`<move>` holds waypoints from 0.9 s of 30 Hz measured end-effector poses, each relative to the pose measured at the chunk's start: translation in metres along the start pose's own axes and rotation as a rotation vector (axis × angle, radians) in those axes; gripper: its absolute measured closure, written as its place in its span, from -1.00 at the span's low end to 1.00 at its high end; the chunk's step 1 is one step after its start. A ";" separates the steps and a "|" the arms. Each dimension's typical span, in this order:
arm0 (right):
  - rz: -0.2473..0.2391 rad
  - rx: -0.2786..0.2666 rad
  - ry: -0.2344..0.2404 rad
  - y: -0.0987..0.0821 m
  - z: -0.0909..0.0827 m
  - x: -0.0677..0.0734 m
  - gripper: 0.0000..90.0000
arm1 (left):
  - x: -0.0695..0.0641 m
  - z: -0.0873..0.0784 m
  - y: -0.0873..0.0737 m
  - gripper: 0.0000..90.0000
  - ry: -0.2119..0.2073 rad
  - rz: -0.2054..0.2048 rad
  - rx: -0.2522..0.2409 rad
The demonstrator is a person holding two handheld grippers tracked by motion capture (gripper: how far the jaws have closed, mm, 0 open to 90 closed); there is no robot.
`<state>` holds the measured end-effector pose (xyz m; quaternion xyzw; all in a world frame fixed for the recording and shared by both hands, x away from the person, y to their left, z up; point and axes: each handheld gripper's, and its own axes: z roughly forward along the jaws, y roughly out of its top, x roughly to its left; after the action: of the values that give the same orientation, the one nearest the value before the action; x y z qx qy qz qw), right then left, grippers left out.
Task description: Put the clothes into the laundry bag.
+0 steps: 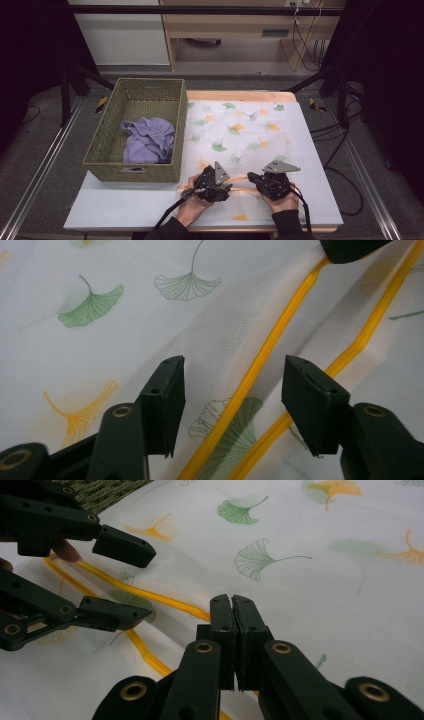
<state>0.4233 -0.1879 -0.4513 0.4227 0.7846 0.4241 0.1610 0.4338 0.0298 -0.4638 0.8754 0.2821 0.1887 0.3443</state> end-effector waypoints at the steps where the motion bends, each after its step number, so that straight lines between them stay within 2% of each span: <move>1: 0.000 -0.001 0.001 0.000 0.000 0.000 0.97 | 0.000 0.001 0.000 -0.03 0.003 0.002 -0.002; 7: 0.004 -0.003 0.003 0.001 0.000 0.000 0.97 | 0.000 0.005 -0.002 0.22 0.015 0.012 0.015; 10: 0.005 0.002 0.003 0.000 0.000 0.000 0.99 | 0.001 0.005 -0.003 0.44 0.008 0.005 0.020; 11: 0.005 0.002 0.003 0.000 0.000 0.000 0.99 | 0.000 0.005 -0.003 0.44 0.007 0.008 0.014; 12: 0.006 0.006 0.004 0.000 0.002 0.000 0.99 | -0.001 0.003 -0.003 0.61 0.015 0.027 0.015; 16: 0.001 0.017 0.006 -0.001 0.003 0.000 0.99 | 0.001 0.000 -0.004 0.91 0.005 0.029 0.002; 22: -0.001 0.028 0.011 -0.002 0.006 0.000 0.96 | 0.003 -0.002 -0.003 0.95 -0.004 0.013 -0.006; 24: -0.007 0.026 0.006 -0.002 0.006 0.000 0.90 | 0.004 -0.003 -0.003 0.95 -0.005 0.005 -0.012; 27: -0.022 0.004 -0.005 0.000 0.003 0.003 0.70 | 0.005 -0.005 -0.003 0.95 -0.004 0.004 -0.010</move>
<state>0.4236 -0.1843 -0.4523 0.4155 0.7895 0.4198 0.1667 0.4343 0.0370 -0.4615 0.8747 0.2786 0.1892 0.3486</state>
